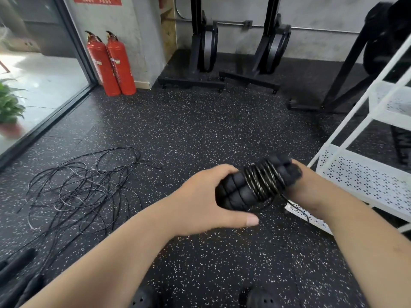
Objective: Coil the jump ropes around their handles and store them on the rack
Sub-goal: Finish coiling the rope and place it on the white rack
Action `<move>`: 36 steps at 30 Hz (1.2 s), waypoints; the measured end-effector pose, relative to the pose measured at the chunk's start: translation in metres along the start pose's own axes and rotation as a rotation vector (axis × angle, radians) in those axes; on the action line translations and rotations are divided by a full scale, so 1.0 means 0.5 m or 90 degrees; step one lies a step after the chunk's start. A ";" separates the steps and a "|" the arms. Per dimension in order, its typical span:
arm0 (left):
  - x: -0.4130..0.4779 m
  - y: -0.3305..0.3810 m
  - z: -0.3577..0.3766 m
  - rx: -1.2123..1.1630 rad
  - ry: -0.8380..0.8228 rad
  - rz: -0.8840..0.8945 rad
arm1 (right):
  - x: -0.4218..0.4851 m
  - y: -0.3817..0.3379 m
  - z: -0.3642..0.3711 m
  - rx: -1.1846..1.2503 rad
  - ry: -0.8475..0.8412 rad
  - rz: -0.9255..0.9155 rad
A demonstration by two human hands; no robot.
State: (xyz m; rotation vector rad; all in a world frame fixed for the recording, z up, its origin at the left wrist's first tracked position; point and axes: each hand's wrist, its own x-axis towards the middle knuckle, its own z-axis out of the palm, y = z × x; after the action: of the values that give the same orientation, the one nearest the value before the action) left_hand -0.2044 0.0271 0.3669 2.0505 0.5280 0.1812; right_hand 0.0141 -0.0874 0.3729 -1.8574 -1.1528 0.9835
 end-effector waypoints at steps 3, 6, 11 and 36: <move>0.012 -0.012 0.005 -0.069 0.064 -0.030 | 0.012 0.007 0.031 -0.033 0.068 0.039; 0.026 -0.027 0.010 -0.099 0.150 -0.070 | 0.033 0.019 0.060 -0.121 0.087 0.013; 0.039 -0.050 -0.002 -0.128 0.292 -0.177 | 0.033 0.007 0.093 -0.275 0.018 -0.041; 0.012 -0.071 0.008 0.318 -0.077 -0.038 | 0.016 -0.028 0.058 -0.390 0.023 -0.074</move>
State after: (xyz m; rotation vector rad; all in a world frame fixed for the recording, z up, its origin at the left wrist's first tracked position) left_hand -0.2080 0.0417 0.3342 2.5045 0.6018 -0.1253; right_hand -0.0140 -0.0698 0.3702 -2.2249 -1.6472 0.5573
